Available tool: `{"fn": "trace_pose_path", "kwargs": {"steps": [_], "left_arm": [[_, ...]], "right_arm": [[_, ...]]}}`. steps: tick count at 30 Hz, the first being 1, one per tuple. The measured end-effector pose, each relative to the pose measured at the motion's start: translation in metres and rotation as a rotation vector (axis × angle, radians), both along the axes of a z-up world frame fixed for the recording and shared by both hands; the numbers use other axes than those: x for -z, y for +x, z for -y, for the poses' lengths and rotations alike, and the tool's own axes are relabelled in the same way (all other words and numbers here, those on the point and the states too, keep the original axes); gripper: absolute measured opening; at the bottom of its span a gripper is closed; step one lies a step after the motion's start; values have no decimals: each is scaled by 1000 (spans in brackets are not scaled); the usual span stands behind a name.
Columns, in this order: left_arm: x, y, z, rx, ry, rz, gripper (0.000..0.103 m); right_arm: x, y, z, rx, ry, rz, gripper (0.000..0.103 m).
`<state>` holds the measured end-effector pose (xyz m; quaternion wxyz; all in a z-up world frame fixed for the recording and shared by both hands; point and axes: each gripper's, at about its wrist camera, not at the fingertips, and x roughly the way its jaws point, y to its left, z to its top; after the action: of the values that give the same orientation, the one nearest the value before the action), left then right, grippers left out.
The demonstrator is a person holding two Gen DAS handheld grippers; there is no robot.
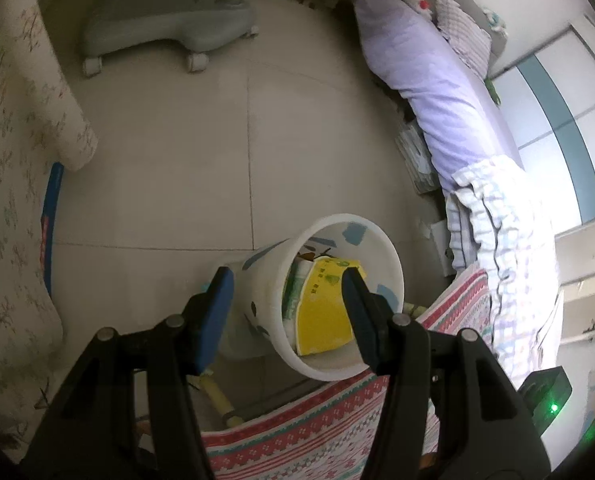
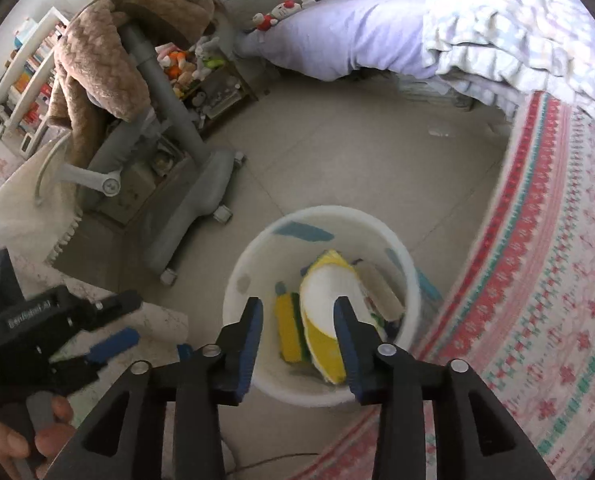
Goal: Collect trash
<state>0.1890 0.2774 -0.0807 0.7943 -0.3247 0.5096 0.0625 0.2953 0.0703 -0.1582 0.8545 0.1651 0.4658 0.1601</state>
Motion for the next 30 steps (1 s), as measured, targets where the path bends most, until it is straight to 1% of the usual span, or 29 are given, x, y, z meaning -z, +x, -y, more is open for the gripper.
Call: {"fn": "trace_pose_path", "kwargs": {"steps": [2, 4, 6, 10, 13, 15, 18, 21, 24, 26, 28, 30], "left_arm": [[-6, -2, 8, 37, 16, 7, 58], [-13, -8, 17, 66, 40, 18, 60], [-20, -14, 27, 104, 61, 34, 66], [-38, -31, 51, 182, 120, 85, 69], [-46, -46, 61, 214, 142, 106, 71], [-50, -57, 71, 251, 156, 115, 75], [-57, -74, 83, 285, 199, 127, 75], [-62, -92, 98, 319, 246, 147, 77], [-65, -111, 119, 361, 320, 162, 82], [-65, -123, 135, 379, 385, 167, 83], [-65, -132, 149, 398, 437, 162, 83], [-63, -140, 162, 431, 464, 157, 83]], "right_arm": [[-3, -12, 11, -2, 5, 6, 41], [-11, -23, 18, -6, -2, 17, 46], [-21, -41, 30, -11, -9, 40, 48], [-46, -87, 55, -27, -3, 99, 54], [-62, -123, 73, -34, -14, 134, 56], [-71, -150, 84, -44, -37, 152, 56], [-81, -184, 98, -61, -75, 176, 57], [-85, -213, 112, -60, -90, 207, 61], [-81, -232, 125, -28, -97, 252, 64], [-77, -237, 130, -7, -117, 269, 65], [-74, -240, 134, -18, -117, 257, 65], [-76, -244, 138, -14, -134, 267, 65]]}}
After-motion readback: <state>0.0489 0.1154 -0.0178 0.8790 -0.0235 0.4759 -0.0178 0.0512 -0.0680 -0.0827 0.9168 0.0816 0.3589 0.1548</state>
